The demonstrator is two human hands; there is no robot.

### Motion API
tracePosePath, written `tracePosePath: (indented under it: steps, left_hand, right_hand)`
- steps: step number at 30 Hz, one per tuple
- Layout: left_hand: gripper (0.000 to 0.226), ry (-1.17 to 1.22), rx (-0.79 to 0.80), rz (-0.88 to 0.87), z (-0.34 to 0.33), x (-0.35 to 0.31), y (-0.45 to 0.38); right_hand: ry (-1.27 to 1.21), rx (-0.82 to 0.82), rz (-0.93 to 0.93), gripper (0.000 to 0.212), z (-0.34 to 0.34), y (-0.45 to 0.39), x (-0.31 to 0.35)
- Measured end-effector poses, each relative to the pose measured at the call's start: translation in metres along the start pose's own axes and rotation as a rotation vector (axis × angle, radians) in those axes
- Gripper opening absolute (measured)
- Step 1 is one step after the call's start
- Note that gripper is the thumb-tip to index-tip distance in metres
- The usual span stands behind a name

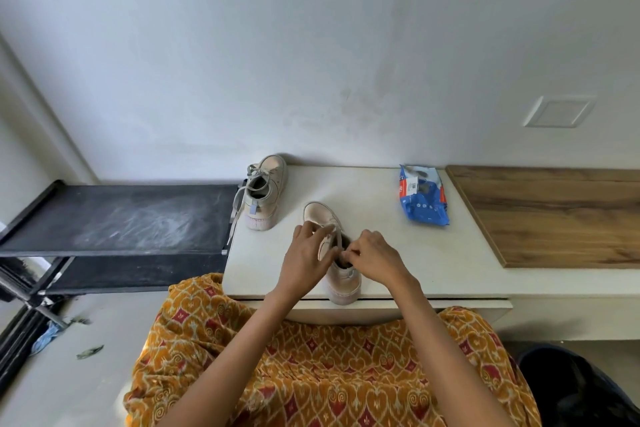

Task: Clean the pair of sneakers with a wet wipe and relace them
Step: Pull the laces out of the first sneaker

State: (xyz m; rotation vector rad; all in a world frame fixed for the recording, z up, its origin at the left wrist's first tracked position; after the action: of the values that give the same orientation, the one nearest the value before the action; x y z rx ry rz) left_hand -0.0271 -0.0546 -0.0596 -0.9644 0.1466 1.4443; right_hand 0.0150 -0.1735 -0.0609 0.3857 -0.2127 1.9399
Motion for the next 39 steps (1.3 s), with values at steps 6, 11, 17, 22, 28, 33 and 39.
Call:
tracePosePath:
  steps: [6,11,17,22,28,33,39]
  left_hand:
    - [0.048,-0.118,-0.049,-0.013,0.001,-0.006,0.001]
    - [0.015,-0.099,-0.083,-0.083,0.003,-0.012,0.001]
    - [0.006,-0.142,0.1,-0.301,-0.011,-0.037,0.0]
    - [0.025,-0.41,0.296,-0.039,-0.018,-0.019,-0.014]
    - [0.042,-0.397,0.029,0.072,0.004,-0.004,-0.001]
    - [0.044,-0.233,-0.033,0.082,0.014,0.006,-0.01]
    - [0.01,-0.215,-0.025,0.126,0.017,0.01,-0.019]
  right_hand:
    - [-0.106,-0.165,-0.046,0.034,0.01,0.0,-0.008]
    - [-0.262,-0.219,-0.175,0.041,0.006,0.001,-0.022]
    - [-0.34,-0.24,-0.292,0.028,0.0,0.004,-0.032]
    - [-0.428,-0.264,-0.328,0.027,-0.01,0.006,-0.026]
    - [-0.54,-0.325,-0.338,0.026,-0.02,0.006,-0.013]
    - [-0.554,-0.317,-0.342,0.026,-0.024,0.003,-0.017]
    - [-0.49,-0.31,-0.311,0.027,-0.022,-0.002,-0.014]
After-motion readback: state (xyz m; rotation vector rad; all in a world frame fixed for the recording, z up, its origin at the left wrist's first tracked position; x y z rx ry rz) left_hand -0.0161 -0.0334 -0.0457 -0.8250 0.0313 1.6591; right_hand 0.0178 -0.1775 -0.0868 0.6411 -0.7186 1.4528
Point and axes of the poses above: each hand's wrist, its own y-axis away from the middle knuckle, its own z-axis out of the back of the hand, x = y × z, the point moved 9 cm from there along -y, towards the middle knuckle, and after that the axes turned 6 degrees about -x, right-handed, at the moved point
